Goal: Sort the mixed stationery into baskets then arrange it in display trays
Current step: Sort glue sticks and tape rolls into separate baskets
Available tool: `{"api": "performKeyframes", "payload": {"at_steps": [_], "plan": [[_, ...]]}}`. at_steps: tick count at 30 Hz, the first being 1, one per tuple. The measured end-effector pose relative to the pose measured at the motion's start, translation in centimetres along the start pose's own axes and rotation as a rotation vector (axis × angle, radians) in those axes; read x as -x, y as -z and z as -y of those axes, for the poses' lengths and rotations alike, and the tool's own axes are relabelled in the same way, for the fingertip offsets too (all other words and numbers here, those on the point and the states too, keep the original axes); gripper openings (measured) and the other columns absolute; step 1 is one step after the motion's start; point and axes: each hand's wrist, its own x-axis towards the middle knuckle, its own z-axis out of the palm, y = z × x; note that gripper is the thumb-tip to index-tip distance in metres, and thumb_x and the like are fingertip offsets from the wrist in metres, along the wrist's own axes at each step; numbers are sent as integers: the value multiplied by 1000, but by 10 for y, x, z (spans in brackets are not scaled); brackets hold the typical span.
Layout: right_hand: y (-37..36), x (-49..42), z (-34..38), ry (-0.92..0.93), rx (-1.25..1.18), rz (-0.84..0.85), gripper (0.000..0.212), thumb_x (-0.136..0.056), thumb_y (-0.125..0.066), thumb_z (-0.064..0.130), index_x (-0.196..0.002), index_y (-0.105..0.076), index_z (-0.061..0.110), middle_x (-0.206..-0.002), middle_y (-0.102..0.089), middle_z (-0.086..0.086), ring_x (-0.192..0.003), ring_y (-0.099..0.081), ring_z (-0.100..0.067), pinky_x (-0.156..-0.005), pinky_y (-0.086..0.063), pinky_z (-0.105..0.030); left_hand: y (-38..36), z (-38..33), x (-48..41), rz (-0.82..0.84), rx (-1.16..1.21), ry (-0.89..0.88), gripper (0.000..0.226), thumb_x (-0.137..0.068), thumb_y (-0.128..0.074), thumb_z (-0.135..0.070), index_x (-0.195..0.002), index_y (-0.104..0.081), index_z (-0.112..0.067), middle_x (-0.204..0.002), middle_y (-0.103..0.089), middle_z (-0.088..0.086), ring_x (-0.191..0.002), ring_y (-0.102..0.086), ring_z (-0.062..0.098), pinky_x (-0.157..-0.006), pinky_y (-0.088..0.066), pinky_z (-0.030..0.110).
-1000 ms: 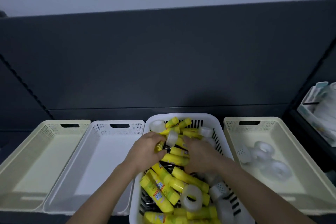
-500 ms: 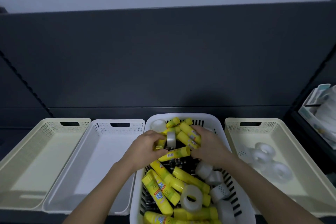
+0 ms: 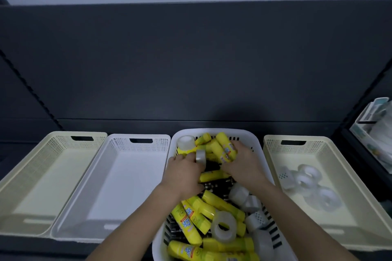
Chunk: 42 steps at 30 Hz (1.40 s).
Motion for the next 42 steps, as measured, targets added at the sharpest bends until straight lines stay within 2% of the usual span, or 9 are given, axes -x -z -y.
{"api": "performKeyframes", "payload": {"at_steps": [5, 9, 12, 15, 18, 22, 31, 38, 42], "plan": [[7, 2, -8, -147, -282, -81, 31, -63, -69, -4, -88, -57, 12, -71, -60, -9, -57, -57, -17, -49, -47, -30, 10, -12, -14, 85, -189, 22, 40, -85, -61, -40, -116, -61, -14, -123, -49, 11, -105, -52, 33, -80, -43, 35], [8, 9, -9, -167, -337, -67, 30, -64, -71, -4, -86, -59, 13, -68, -61, -4, -48, -57, -8, -43, -45, -21, 14, -12, -12, 159, -101, -20, 40, -85, -63, -26, -120, -55, -10, -123, -41, 15, -94, -58, 35, -66, -40, 35], [7, 13, -9, -167, -339, -71, 29, -65, -70, -4, -88, -59, 10, -68, -60, -7, -54, -57, -16, -48, -47, -27, 10, -13, -7, 134, -1, -19, 36, -86, -57, -13, -121, -52, -10, -123, -40, 15, -90, -59, 37, -65, -42, 35], [8, 14, -6, -150, -338, -91, 28, -65, -68, -5, -86, -59, 10, -67, -58, -7, -50, -54, -13, -45, -45, -24, 8, -6, -1, 51, 183, -7, 40, -84, -60, -16, -123, -54, -12, -122, -45, 10, -97, -59, 33, -76, -49, 34], [11, 14, 1, -130, -359, -117, 25, -64, -67, -5, -83, -60, 10, -64, -59, -6, -49, -53, -11, -46, -45, -24, 12, 6, 15, -129, 405, 4, 28, -78, -66, -21, -104, -60, -17, -105, -49, -2, -94, -57, 23, -73, -45, 26], [2, 11, 21, -107, -409, -87, 26, -66, -72, 1, -86, -65, 15, -71, -68, -8, -59, -64, -18, -57, -53, -34, 23, 35, 38, -415, 573, 38, 18, -72, -73, -17, -86, -62, -16, -95, -57, -7, -82, -51, 8, -69, -33, 4], [-64, 13, 82, -53, -418, 93, 27, -64, -66, -6, -86, -61, 9, -63, -61, -6, -51, -53, -17, -48, -47, -27, 22, 110, 83, -714, 594, 281, 24, -63, -81, 2, -75, -63, -8, -86, -62, -10, -81, -53, 5, -67, -37, 7], [-146, -7, 116, -160, -492, 375, 21, -77, -60, -5, -87, -50, 11, -77, -53, -10, -62, -60, -25, -71, -57, -47, -4, 150, 95, -578, 555, 490, 15, -71, -73, -3, -82, -63, -3, -87, -62, 8, -82, -56, 27, -70, -44, 35], [-184, -23, 113, -306, -370, 334, 15, -84, -46, -2, -86, -44, 13, -80, -50, -10, -65, -53, -25, -62, -49, -35, -17, 163, 94, -435, 527, 509, 12, -78, -70, -14, -83, -61, -8, -85, -58, 6, -84, -56, 28, -70, -41, 34]]}}
